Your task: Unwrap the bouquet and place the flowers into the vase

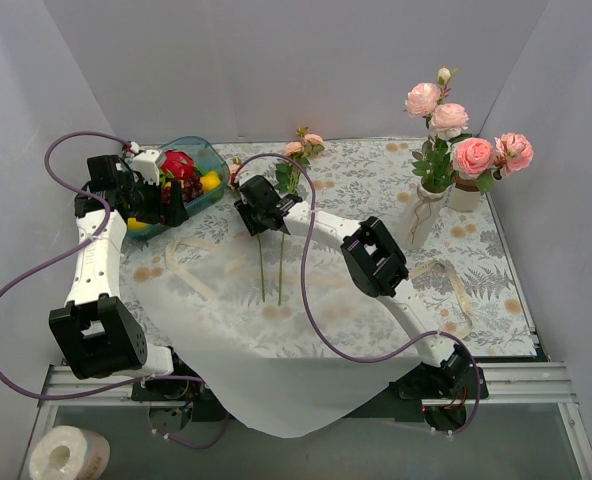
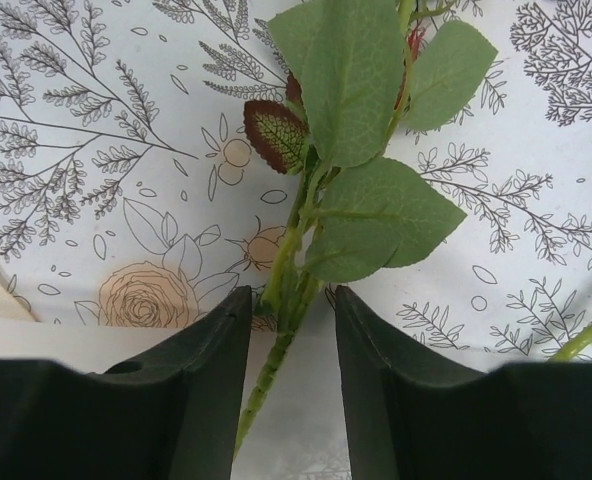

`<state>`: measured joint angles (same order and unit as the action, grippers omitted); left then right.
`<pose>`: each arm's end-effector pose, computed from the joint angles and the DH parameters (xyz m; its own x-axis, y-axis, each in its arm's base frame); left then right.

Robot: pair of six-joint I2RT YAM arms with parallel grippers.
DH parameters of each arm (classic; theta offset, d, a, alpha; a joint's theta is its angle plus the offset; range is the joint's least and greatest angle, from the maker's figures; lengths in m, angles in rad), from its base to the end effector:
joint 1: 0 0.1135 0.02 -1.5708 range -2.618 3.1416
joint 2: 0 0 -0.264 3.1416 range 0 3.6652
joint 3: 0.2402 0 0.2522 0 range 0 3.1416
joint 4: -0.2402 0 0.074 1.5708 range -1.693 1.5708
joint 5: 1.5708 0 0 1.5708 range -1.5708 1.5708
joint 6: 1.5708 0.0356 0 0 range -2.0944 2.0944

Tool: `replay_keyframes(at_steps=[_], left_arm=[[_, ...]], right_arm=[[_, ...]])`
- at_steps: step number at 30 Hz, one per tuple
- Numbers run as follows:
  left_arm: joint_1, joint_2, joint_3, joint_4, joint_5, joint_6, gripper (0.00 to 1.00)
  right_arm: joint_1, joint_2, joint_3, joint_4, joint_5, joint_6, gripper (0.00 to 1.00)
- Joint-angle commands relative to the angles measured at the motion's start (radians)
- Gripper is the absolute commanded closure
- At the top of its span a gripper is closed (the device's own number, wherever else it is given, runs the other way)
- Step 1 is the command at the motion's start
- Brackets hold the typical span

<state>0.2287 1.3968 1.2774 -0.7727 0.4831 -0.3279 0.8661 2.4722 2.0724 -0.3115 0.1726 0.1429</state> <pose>0.2871 0.0498 0.3218 -0.7445 -0.4661 -0.4779 -0.1653 0.8223 -0.5445 0.3666 0.4216 0.1660 -0.5135 -0.3872 -0.7658 -0.5992 0.8006 -0.0031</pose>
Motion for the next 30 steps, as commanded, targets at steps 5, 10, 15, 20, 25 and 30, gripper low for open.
replay_keyframes(at_steps=[5, 10, 15, 20, 25, 30], left_arm=[[-0.002, -0.056, -0.009, -0.011, 0.017, 0.020, 0.02], [0.000, -0.059, -0.016, -0.008, 0.009, 0.033, 0.02], [0.000, -0.055, -0.010, -0.002, 0.012, 0.036, 0.02], [-0.002, -0.032, 0.008, -0.010, 0.032, 0.030, 0.02], [0.000, -0.038, 0.014, -0.010, 0.060, 0.020, 0.02], [0.000, -0.039, 0.040, -0.026, 0.074, 0.012, 0.02]], right_arm=[[0.001, 0.010, 0.006, 0.057, 0.034, 0.055, 0.71], [-0.002, -0.015, 0.023, 0.066, 0.042, 0.061, 0.99], [-0.010, -0.087, 0.026, 0.068, 0.083, 0.038, 0.99], [-0.033, -0.220, -0.011, 0.089, 0.119, 0.006, 0.99], [-0.061, -0.366, -0.020, 0.081, 0.137, -0.058, 0.99], [-0.082, -0.501, -0.043, 0.071, 0.148, -0.120, 0.99]])
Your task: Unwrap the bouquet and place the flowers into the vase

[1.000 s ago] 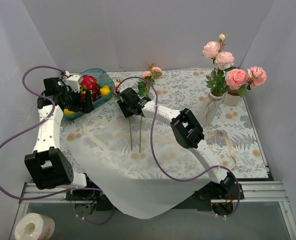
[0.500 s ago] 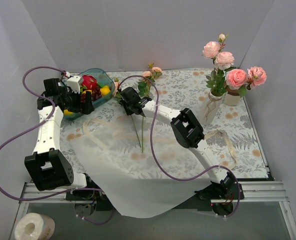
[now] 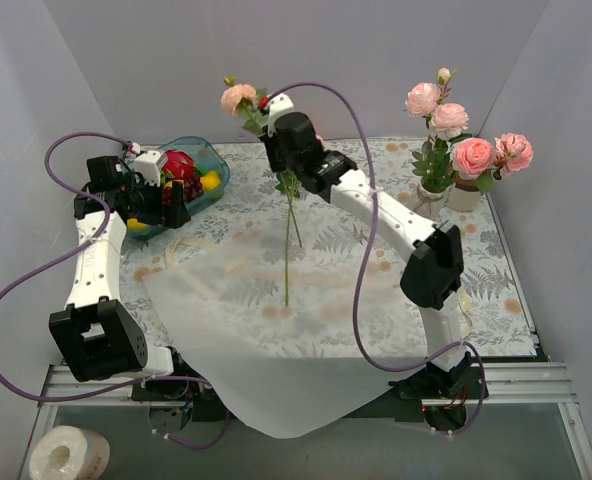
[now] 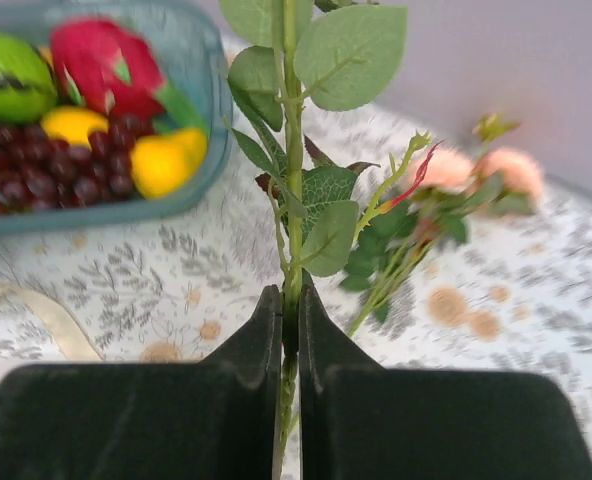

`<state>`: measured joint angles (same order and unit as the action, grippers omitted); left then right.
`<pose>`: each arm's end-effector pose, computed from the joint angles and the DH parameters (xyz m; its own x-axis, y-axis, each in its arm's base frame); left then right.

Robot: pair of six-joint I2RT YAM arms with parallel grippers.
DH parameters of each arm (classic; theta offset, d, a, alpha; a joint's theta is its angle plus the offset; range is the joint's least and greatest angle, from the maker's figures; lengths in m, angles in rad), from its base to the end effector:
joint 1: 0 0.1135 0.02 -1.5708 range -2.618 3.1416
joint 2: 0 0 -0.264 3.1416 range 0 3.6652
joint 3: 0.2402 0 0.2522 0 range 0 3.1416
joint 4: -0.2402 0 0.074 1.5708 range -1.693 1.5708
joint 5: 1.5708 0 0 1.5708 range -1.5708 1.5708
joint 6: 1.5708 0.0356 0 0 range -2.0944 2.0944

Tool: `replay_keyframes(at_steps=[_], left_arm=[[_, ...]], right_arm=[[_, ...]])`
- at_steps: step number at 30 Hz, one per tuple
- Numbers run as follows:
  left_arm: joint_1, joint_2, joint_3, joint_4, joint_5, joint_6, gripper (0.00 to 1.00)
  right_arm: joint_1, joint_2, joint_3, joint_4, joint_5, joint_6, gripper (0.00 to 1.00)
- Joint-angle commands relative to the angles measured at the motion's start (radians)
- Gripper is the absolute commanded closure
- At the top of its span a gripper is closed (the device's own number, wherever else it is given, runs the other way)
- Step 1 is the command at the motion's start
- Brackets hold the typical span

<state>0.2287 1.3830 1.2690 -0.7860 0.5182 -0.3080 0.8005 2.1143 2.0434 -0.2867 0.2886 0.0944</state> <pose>0.2827 0.0477 0.3224 -0.7582 -0.4469 -0.4747 -0.1332 0.8190 -0.5582 0.3599 0.3564 0.3441 -0.2900 -0.1691 -0.9420 -0.4771 0.8788 -0.0109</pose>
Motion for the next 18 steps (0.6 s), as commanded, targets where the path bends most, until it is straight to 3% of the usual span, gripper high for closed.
replay_keyframes(at_steps=[1, 5, 11, 13, 15, 17, 18], left_arm=[[-0.002, -0.024, 0.058, -0.018, 0.046, -0.008, 0.02], [-0.002, -0.029, 0.081, -0.032, 0.051, -0.009, 0.02], [-0.002, -0.038, 0.070, -0.027, 0.065, -0.011, 0.02], [-0.002, -0.035, 0.066, -0.022, 0.072, -0.019, 0.02], [-0.002, -0.032, 0.063, -0.016, 0.080, -0.023, 0.02], [0.000, -0.027, 0.061, -0.012, 0.080, -0.026, 0.02], [-0.002, -0.027, 0.061, -0.012, 0.088, -0.028, 0.02]], right_arm=[[-0.021, -0.195, -0.020, 0.047, 0.026, -0.084, 0.99], [-0.035, -0.384, -0.126, 0.105, 0.004, -0.166, 0.99], [-0.116, -0.735, -0.409, 0.297, 0.013, -0.260, 0.99], [-0.129, -0.884, -0.605, 0.444, 0.018, -0.349, 0.99], [-0.133, -1.024, -0.743, 0.735, 0.026, -0.424, 0.99], [-0.150, -1.080, -0.885, 0.968, 0.033, -0.516, 0.99], [-0.159, -1.097, -0.893, 0.988, 0.035, -0.534, 0.99]])
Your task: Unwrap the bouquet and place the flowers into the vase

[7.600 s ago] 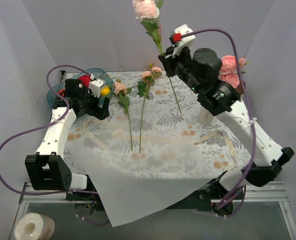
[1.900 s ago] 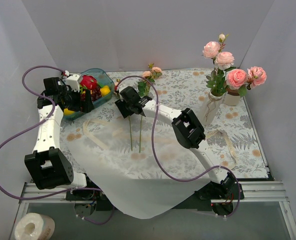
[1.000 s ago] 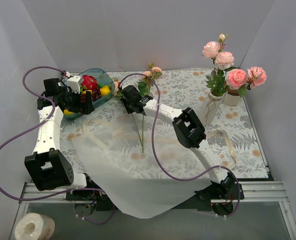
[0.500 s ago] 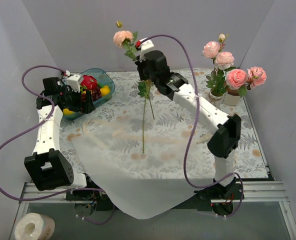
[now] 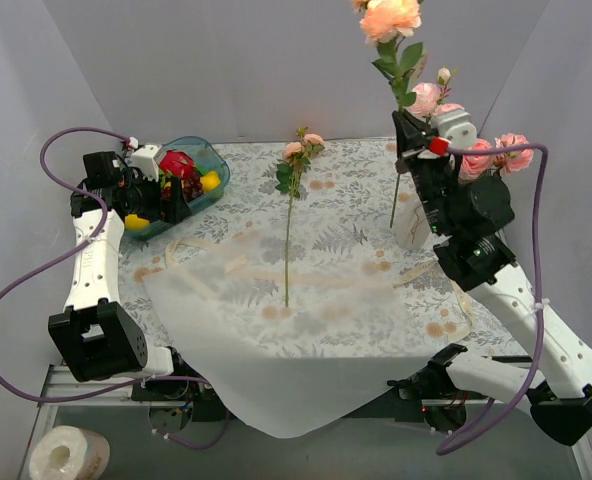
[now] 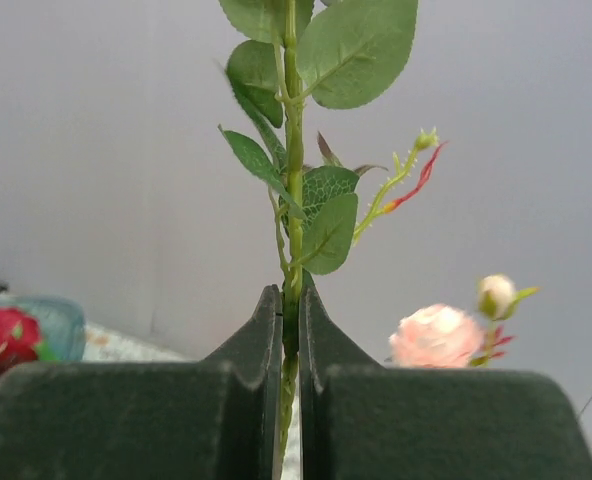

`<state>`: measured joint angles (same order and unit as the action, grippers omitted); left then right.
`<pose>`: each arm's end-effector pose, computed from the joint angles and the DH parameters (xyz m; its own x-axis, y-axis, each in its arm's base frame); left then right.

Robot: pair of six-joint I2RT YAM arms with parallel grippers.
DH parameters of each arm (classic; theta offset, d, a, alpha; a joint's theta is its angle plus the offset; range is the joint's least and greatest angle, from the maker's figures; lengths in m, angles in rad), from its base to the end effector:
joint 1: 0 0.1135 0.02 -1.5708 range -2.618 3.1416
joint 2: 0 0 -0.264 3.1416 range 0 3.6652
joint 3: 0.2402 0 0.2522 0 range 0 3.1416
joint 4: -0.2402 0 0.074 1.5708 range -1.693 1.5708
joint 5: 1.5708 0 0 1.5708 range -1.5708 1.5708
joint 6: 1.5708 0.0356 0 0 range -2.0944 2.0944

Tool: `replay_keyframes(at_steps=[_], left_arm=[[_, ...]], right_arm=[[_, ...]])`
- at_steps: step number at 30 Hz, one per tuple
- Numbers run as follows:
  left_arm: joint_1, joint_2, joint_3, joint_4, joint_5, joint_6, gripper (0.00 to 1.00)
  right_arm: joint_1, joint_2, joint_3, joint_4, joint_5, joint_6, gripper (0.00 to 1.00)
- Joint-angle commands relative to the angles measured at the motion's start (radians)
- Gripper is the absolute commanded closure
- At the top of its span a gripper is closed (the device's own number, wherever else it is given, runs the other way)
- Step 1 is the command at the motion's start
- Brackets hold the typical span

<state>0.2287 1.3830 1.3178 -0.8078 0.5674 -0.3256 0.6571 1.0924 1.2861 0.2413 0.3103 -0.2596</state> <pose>0.2828 0.0462 0.3371 -0.7535 -0.4524 -0.4770 -0.1012 0.7968 -0.5957 0.1849 0.1289 0.4994 0.4155 0.0118 -0.9095 -0.2646 0.9582 -0.1084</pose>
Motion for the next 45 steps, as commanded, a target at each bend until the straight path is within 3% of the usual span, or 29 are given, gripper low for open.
replay_keyframes(at_steps=[1, 10, 22, 32, 45], left_arm=[[-0.002, -0.025, 0.012, 0.012, 0.040, -0.009, 0.02], [-0.002, -0.018, 0.017, 0.012, 0.045, 0.003, 0.02], [-0.002, -0.007, 0.035, -0.001, 0.081, 0.037, 0.02], [-0.002, 0.019, 0.055, -0.013, 0.074, 0.043, 0.02], [-0.002, 0.025, 0.077, -0.047, 0.097, 0.088, 0.02]], right_arm=[[-0.034, -0.072, -0.131, 0.461, 0.019, -0.214, 0.99], [-0.094, -0.016, -0.176, 0.710, 0.107, -0.406, 0.99], [-0.300, 0.052, -0.214, 0.767, 0.058, -0.297, 0.99], [-0.333, 0.096, -0.254, 0.803, 0.044, -0.268, 0.99], [-0.335, 0.144, -0.349, 0.984, 0.101, -0.297, 0.99]])
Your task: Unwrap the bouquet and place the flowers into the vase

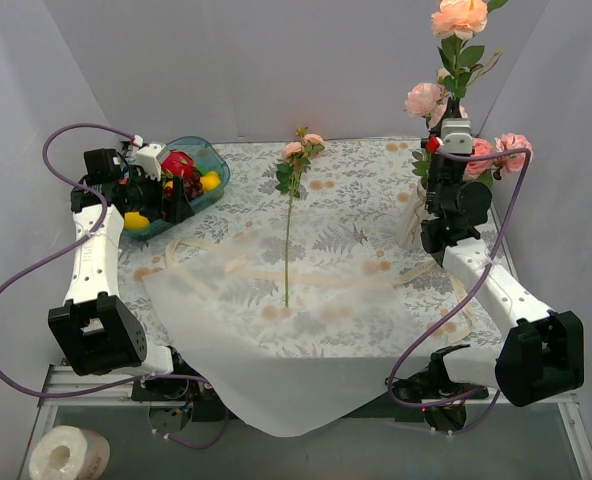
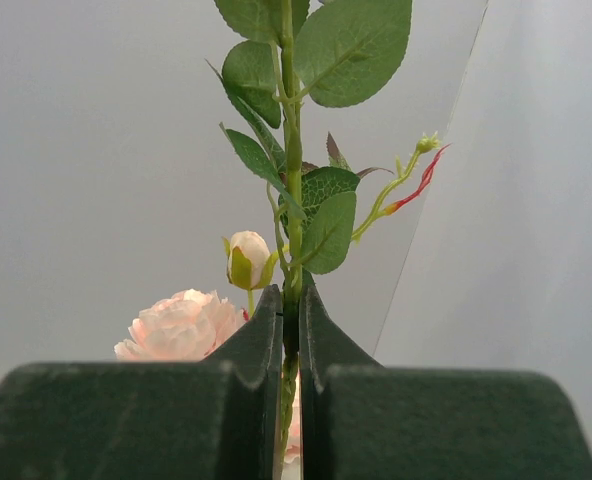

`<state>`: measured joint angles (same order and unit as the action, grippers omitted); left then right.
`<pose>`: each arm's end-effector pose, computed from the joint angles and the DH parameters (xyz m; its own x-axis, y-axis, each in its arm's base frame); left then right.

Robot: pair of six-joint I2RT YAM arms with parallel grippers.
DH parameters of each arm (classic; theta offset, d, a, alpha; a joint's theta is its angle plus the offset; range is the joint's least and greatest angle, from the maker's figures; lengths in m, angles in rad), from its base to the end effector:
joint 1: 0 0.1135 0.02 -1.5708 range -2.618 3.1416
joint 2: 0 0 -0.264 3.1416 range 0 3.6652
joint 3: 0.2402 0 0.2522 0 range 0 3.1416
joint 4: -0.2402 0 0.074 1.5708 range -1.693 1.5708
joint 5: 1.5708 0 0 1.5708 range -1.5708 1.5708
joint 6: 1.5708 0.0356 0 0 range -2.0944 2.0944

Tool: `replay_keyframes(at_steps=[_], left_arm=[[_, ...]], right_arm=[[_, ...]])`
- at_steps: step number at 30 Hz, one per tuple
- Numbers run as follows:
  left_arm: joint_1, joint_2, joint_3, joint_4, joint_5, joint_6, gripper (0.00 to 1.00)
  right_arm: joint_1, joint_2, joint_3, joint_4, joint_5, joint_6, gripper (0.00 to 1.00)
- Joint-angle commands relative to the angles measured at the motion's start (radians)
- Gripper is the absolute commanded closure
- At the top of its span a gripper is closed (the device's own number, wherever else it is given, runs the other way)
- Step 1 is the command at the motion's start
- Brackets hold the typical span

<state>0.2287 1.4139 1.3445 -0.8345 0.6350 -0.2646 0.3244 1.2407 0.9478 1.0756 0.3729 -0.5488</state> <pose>0.2880 0.0454 0.3365 -0.7844 -0.3987 -0.4751 -0.0314 0.7905 -0.6116 0.2527 0.0713 0.4255 0.5974 -0.3117 -0.7389 0.3043 0.9406 -0.1507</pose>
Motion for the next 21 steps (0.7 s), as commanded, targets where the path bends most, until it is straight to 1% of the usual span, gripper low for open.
replay_keyframes(at_steps=[1, 5, 9, 14, 21], left_arm=[[-0.002, -0.001, 0.050, -0.025, 0.031, 0.027, 0.02], [-0.002, 0.002, 0.054, -0.025, 0.035, 0.028, 0.02], [0.000, 0.005, 0.054, -0.021, 0.037, 0.027, 0.02], [-0.002, 0.002, 0.051, -0.021, 0.034, 0.027, 0.02], [-0.002, -0.012, 0.033, -0.006, 0.023, 0.031, 0.02]], right_arm=[[-0.004, -0.003, -0.017, 0.161, 0.049, -0.017, 0.99], [-0.004, 0.003, -0.023, 0.172, 0.043, -0.031, 0.99], [-0.004, -0.006, -0.035, 0.135, 0.038, -0.017, 0.99], [-0.004, -0.014, -0.047, 0.132, 0.037, -0.017, 0.99], [-0.002, -0.041, -0.064, 0.023, 0.023, 0.019, 0.99]])
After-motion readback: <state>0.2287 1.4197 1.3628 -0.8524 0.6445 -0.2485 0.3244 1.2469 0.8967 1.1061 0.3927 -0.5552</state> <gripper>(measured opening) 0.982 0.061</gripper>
